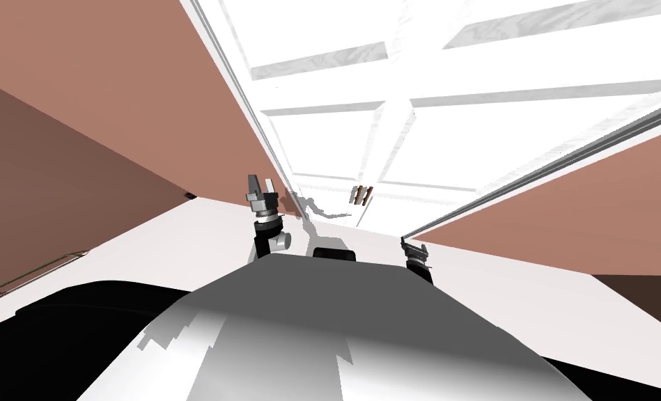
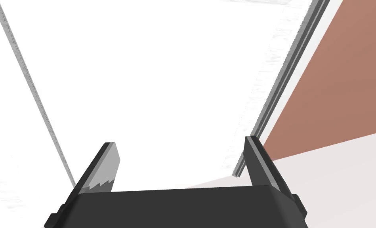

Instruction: Pull the door open

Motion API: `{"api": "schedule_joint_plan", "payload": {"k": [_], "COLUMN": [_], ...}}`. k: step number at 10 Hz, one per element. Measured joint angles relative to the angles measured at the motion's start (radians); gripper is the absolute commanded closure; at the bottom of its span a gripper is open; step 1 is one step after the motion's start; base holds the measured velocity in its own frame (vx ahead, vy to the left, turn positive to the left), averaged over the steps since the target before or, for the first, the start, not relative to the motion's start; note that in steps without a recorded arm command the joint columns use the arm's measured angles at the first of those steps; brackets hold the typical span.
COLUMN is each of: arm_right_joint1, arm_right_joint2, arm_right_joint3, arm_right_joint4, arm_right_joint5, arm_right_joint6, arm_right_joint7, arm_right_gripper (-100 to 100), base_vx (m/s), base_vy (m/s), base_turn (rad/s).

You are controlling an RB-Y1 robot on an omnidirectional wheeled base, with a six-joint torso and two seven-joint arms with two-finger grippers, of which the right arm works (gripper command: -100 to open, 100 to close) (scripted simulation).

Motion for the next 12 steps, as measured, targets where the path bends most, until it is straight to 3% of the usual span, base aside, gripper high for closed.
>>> {"api": "schedule_joint_plan", "payload": {"k": [2, 3, 5, 7, 9, 11, 12], "arm_right_joint1": [-0.024, -0.047, -0.064, -0.096, -0.104, -0.142, -0.146], "arm_right_joint2": [0.014, 0.023, 0.038, 0.047, 0.061, 0.080, 0.089], "arm_right_joint3": [0.012, 0.023, 0.026, 0.040, 0.049, 0.066, 0.078], "arm_right_joint4": [-0.002, 0.022, -0.017, -0.015, -0.056, -0.046, -0.032], "arm_right_joint5": [0.008, 0.015, 0.017, 0.025, 0.029, 0.040, 0.046], "arm_right_joint6": [-0.008, -0.020, -0.006, -0.006, -0.001, -0.011, -0.021], "arm_right_joint7": [-0.006, -0.018, -0.004, -0.012, -0.007, -0.016, -0.024], "arm_right_gripper": [-100, -100, -100, -100, -100, -100, -100], "base_vx": [0.199, 0.185, 0.169, 0.197, 0.214, 0.226, 0.098], "base_vy": [0.022, 0.004, 0.009, 0.008, 0.020, 0.032, 0.032], "base_turn": [0.115, 0.059, 0.138, 0.108, 0.132, 0.063, -0.030]}}
